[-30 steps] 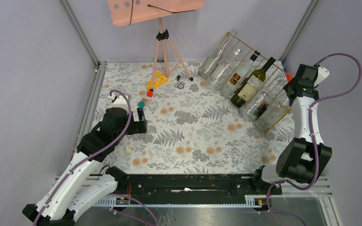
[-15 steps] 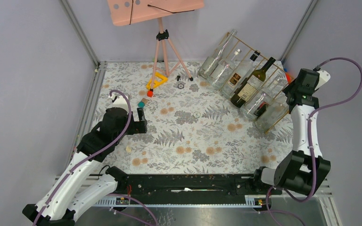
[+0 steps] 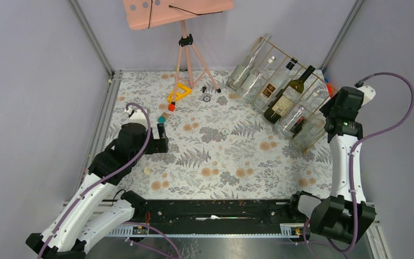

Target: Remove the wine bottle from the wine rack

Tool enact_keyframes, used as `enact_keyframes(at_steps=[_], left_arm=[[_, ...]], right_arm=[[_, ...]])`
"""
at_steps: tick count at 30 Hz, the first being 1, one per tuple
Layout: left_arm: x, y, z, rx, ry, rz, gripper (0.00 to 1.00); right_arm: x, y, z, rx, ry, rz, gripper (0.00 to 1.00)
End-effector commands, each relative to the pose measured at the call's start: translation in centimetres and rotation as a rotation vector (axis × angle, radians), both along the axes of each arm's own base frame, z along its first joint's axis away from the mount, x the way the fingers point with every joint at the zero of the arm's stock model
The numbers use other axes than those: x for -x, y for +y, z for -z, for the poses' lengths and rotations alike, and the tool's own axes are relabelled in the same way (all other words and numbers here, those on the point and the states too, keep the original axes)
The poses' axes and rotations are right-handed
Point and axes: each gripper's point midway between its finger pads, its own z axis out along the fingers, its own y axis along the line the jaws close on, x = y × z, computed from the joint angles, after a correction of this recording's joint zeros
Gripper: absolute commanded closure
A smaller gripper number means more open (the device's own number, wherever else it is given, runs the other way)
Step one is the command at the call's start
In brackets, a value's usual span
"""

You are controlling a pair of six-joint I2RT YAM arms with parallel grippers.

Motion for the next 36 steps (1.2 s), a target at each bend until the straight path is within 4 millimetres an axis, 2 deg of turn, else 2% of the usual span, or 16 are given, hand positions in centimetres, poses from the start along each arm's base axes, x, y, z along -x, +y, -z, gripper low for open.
enact_keyframes(at_steps=[1,5,13,24,25,29,36], left_arm=[[-0.7,-0.5,-0.7,0.015,-0.04,0.013,0.01],[-0.7,-0.5,-0.7,0.015,-0.04,0.013,0.01],[-0.7,-0.5,-0.7,0.014,-0.038,0.013,0.01],[-0.8,-0.4,-0.6,0.009,-0.037,0.008,0.01],[-0.8,-0.4,-0.6,0.008,-0.036,0.007,0.01],[-0.8,-0.3,-0.7,0.007,-0.039,0.004,0.01],[-0.8,-0.1,-0.7,0.003,-0.041,-0.004,0.01]], right_arm=[[-1.0,2.2,-7.4,0.048,-0.254,-0.066,1.0],[-0.2,3.4,-8.2,0.079,-0.266,-0.091,1.0],[1.2,5.3,-8.5,0.086,-0.292,-0.14,1.0],[2.0,10.0,-9.4,0.082,-0.315,-0.301,1.0],[1.9,11.4,-9.4,0.077,-0.317,-0.345,1.0],[1.7,14.3,-9.5,0.077,-0.322,-0.433,1.0],[1.3,20.7,-10.1,0.114,-0.341,-0.593,1.0]])
